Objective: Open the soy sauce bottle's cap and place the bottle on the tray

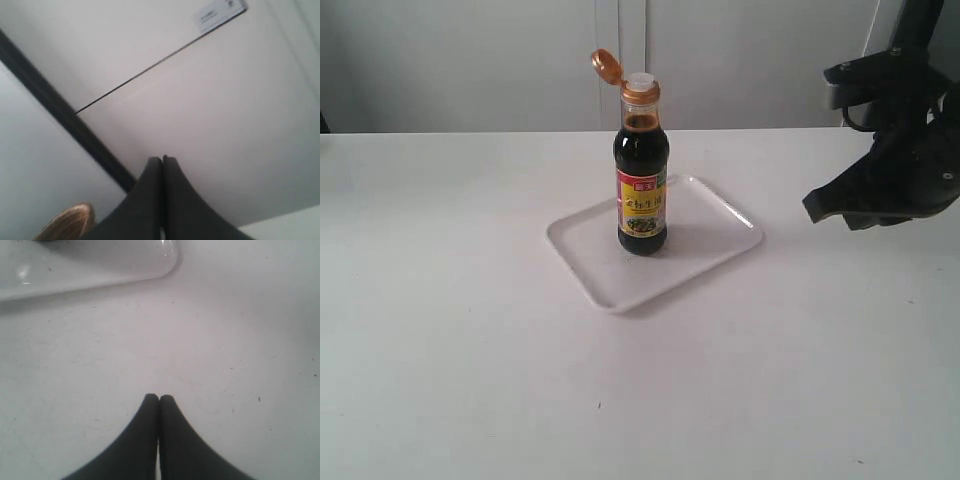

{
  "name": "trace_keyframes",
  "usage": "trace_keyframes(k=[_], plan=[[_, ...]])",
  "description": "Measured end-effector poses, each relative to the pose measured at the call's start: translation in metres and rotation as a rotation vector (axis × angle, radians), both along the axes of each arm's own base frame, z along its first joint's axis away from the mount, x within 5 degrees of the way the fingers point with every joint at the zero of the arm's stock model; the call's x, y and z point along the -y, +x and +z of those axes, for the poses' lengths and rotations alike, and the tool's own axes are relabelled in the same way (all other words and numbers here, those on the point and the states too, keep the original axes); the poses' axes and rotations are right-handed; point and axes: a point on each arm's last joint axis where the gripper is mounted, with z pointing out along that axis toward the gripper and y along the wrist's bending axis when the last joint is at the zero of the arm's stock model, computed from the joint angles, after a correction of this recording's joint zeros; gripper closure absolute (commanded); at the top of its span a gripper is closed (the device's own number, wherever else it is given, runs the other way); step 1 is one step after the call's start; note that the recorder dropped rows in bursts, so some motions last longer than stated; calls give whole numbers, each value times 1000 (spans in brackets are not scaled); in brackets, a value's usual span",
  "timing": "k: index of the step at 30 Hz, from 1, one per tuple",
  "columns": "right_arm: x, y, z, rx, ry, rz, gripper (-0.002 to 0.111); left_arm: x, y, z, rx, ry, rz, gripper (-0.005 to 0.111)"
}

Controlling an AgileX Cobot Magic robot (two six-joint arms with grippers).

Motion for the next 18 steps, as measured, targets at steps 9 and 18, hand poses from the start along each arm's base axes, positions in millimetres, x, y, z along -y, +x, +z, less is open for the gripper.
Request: trace_keyframes(k=[9,18], plan=[[0,1,0,10,4,-1,108,-16,-7,-38,-469,198,97,107],[2,8,5,111,-41,16,108,-53,-16,-74,-966,-95,-70,107]])
